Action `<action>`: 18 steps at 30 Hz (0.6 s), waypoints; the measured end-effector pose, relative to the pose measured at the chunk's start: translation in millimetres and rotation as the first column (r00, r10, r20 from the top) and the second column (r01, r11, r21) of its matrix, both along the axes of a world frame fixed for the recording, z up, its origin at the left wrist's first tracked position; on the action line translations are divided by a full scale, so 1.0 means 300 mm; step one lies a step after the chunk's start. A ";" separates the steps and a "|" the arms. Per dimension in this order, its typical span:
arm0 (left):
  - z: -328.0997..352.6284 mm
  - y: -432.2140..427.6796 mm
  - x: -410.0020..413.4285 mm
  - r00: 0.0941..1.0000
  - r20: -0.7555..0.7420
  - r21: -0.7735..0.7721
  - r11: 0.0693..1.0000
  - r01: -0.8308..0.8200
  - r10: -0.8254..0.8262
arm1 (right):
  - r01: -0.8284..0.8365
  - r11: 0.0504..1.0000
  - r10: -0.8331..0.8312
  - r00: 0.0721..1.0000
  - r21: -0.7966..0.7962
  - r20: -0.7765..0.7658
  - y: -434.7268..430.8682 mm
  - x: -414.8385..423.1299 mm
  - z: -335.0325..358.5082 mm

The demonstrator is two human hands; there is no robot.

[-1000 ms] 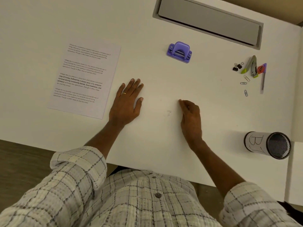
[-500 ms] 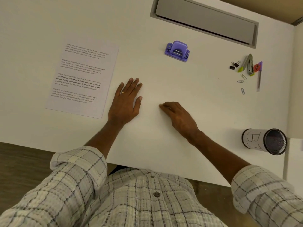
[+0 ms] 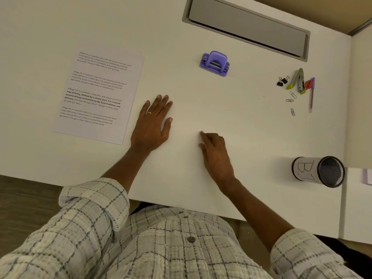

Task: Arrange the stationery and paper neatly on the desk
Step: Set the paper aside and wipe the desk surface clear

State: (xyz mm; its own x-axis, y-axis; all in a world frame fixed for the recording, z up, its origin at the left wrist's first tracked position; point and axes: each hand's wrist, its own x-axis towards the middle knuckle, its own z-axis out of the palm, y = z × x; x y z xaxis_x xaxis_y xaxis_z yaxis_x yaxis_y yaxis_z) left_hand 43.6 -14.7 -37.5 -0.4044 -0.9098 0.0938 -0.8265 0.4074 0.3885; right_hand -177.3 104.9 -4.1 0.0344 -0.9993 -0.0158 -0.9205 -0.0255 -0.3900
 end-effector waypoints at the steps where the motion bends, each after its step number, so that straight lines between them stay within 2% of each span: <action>1: 0.001 0.000 0.000 1.000 0.001 -0.001 1.000 -0.001 0.001 | 0.040 0.999 -0.041 0.998 0.008 0.043 -0.009 0.005 0.008; 5: 0.000 0.002 0.000 1.000 -0.004 0.005 1.000 0.007 -0.007 | 0.259 0.963 -0.270 0.925 0.076 0.267 -0.030 0.006 0.017; 8: 0.000 0.000 0.002 1.000 0.000 0.014 1.000 0.006 -0.006 | 0.270 0.961 -0.277 0.907 0.066 0.318 -0.040 0.000 0.017; 13: 0.001 0.003 0.003 1.000 0.002 0.005 1.000 0.009 -0.009 | 0.192 0.981 -0.190 0.960 0.012 0.205 -0.061 -0.005 0.003; 16: 0.002 0.004 0.004 1.000 -0.009 -0.001 1.000 0.013 -0.013 | 0.102 0.994 -0.100 0.992 -0.033 0.072 -0.061 0.005 -0.007; 18: 0.004 0.004 0.003 1.000 -0.008 0.007 1.000 0.015 -0.015 | 0.099 0.995 -0.099 0.995 -0.032 -0.001 -0.060 0.018 -0.009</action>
